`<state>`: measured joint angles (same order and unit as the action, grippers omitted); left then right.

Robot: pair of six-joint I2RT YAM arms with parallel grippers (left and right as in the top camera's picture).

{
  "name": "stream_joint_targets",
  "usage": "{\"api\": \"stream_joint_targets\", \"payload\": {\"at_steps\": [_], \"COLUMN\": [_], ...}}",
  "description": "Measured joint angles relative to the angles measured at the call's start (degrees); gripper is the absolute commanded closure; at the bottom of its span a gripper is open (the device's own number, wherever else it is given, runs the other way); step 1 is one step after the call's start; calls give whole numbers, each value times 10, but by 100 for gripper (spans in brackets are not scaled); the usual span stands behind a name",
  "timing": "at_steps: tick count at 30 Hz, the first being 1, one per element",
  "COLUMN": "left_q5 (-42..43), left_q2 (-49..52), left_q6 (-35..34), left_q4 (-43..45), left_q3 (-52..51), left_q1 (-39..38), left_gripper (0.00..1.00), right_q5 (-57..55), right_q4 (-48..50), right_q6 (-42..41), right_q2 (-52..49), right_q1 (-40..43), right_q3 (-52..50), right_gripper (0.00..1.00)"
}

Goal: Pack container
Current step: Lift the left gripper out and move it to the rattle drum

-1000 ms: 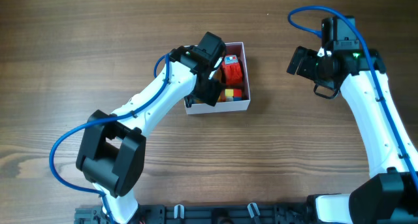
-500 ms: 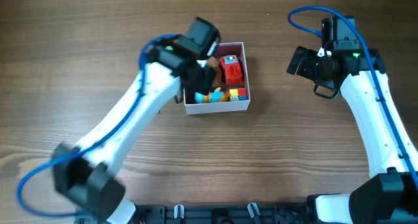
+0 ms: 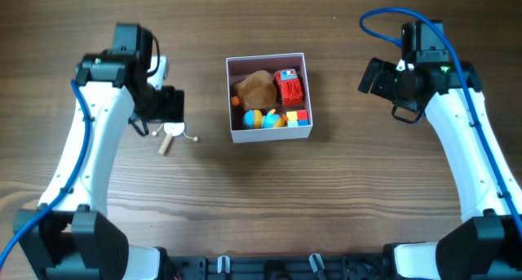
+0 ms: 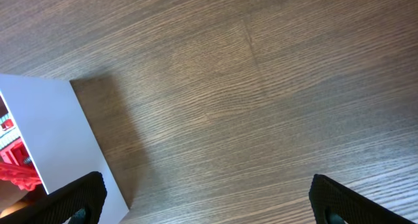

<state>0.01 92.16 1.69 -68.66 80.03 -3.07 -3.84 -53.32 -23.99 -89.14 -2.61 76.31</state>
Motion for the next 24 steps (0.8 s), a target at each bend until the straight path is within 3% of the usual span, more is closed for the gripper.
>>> {"api": "stream_joint_targets", "payload": {"at_steps": [3, 11, 17, 24], "left_q5": [7, 15, 15, 15], "left_q2": [2, 12, 22, 72], "left_q6": [27, 110, 130, 133], "left_q4": [52, 97, 108, 126], "left_q3": [-67, -136, -148, -148], "left_q1": [13, 15, 15, 16], "left_gripper": [36, 35, 46, 47], "right_q5": [0, 0, 0, 0], "right_q4": [0, 0, 0, 0], "right_q6": [0, 0, 0, 0], "right_q2": [0, 0, 0, 0], "right_q1": [0, 0, 0, 0], "right_q3": [0, 0, 0, 0], "right_gripper": [0, 0, 0, 0]}}
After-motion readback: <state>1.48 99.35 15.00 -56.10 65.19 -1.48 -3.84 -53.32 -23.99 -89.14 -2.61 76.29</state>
